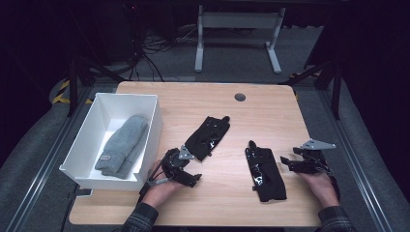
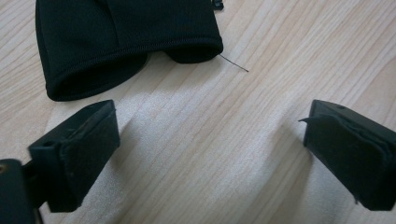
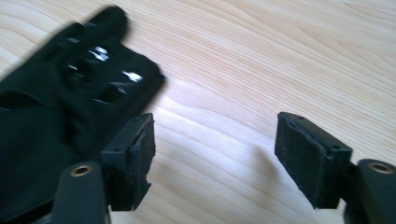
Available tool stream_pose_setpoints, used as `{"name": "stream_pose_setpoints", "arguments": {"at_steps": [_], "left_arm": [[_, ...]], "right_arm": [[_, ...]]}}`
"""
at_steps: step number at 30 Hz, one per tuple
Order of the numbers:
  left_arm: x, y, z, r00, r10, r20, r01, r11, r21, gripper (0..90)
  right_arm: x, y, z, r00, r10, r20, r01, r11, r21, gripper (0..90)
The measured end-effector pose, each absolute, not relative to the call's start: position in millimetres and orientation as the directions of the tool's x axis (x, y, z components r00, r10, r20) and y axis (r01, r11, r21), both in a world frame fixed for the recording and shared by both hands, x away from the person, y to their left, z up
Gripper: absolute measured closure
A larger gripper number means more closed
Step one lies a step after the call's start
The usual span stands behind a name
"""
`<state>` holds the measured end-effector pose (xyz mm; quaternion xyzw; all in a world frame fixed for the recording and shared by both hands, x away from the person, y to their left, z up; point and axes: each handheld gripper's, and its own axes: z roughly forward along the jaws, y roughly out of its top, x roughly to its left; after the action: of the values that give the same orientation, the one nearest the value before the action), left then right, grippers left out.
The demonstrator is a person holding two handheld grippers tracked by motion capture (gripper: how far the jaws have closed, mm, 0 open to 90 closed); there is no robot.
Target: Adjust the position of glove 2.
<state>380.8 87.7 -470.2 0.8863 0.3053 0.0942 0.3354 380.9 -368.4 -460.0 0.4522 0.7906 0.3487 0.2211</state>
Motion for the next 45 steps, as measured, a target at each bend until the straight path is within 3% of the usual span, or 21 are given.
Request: {"name": "stream_pose_setpoints", "arguments": {"at_steps": [6,18,29,45], "left_arm": [[385.8,85.6,-453.4,0.794,0.606,-0.048,0.478,-0.573,0.665,19.7],[417.3,77.9,-429.4,0.781,0.618,-0.092,0.507,-0.539,0.673,89.7],[465.4,58.5,-432.5,0.769,0.629,-0.113,0.528,-0.525,0.668,90.0],[483.4,39.5,-452.3,0.780,0.614,-0.122,0.536,-0.554,0.637,90.0]], "right_arm": [[383.7,-371.2,-462.7,-0.478,0.878,-0.033,0.582,0.345,0.737,25.4],[385.7,-371.3,-463.6,-0.472,0.881,-0.026,0.598,0.342,0.725,22.4],[385.9,-371.2,-463.7,-0.476,0.879,-0.026,0.597,0.345,0.724,21.6],[385.9,-371.1,-463.7,-0.478,0.878,-0.025,0.598,0.346,0.723,21.1]]}}
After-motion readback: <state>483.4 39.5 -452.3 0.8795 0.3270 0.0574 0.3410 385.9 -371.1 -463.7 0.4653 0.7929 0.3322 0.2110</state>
